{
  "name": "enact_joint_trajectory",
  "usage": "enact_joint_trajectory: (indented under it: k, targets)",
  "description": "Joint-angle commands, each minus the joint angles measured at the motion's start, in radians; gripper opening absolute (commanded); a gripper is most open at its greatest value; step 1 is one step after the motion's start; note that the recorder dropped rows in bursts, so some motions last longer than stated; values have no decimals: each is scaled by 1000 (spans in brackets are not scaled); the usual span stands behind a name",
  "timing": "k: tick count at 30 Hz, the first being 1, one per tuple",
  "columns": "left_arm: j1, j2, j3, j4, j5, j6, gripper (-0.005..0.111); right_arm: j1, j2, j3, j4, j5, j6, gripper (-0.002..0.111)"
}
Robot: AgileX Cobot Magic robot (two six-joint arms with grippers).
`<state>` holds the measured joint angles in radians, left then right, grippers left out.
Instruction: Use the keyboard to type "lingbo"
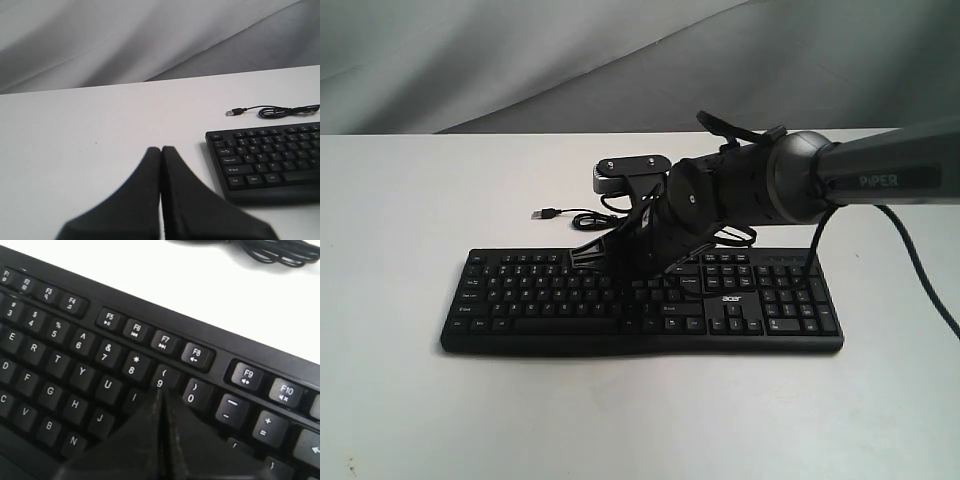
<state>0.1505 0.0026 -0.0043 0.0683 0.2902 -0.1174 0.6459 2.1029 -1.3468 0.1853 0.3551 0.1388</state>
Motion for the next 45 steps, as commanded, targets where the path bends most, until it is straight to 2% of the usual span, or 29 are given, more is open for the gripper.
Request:
enact_joint_trajectory:
  k: [1, 15, 23, 26, 34, 38, 45]
  targets:
    - [2, -3, 4, -8, -5, -4, 1, -8, 3, 1, -10, -14, 0, 0]
    - [2, -3, 4, -8, -5, -4, 1, -8, 26, 1, 7, 13, 0, 0]
    - [2, -3, 4, -8, -5, -4, 1, -8, -133, 10, -70, 2, 0, 0]
    - [2, -3, 4, -8, -5, -4, 1, -4, -186, 80, -70, -71, 0, 0]
    - [2, -3, 4, -8, -5, -4, 1, 15, -405, 398, -70, -396, 0, 0]
    - [2, -3, 4, -8, -5, -4, 1, 15, -539, 471, -70, -405, -59, 0]
    - [2, -3, 4, -8, -5, -4, 1, 15, -773, 472, -74, -365, -177, 0]
